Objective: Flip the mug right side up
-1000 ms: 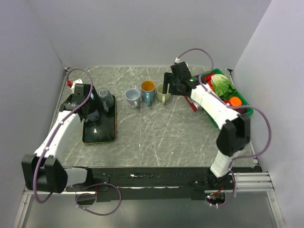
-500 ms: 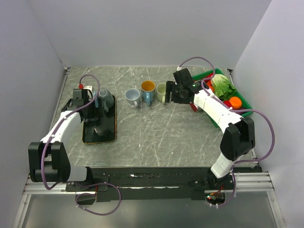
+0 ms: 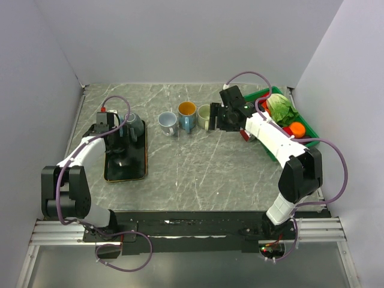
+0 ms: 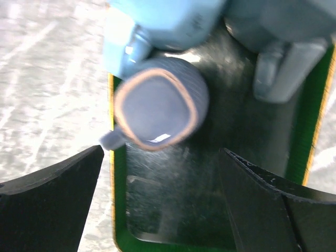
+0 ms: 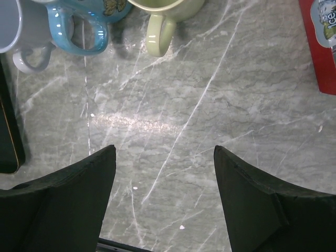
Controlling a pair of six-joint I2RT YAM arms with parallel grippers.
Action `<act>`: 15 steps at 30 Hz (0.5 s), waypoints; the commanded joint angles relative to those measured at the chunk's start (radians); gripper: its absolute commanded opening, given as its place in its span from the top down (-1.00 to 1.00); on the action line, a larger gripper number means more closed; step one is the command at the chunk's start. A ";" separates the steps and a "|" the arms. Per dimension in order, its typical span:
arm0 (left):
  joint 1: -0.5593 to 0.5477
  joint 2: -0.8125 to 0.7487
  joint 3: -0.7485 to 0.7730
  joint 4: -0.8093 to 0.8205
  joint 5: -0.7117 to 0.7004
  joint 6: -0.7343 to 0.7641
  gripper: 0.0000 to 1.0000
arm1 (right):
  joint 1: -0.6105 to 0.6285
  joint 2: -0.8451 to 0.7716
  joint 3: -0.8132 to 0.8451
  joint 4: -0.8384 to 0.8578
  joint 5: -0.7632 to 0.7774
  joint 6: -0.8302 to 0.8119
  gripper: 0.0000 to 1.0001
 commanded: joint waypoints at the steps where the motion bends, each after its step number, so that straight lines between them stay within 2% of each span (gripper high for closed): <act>1: 0.005 -0.025 -0.006 0.066 -0.102 0.007 -0.93 | -0.007 -0.011 0.052 -0.009 -0.008 -0.009 -0.61; 15: 0.032 0.064 0.022 0.084 0.013 0.000 -0.93 | -0.017 0.025 0.079 -0.009 -0.021 -0.003 -0.59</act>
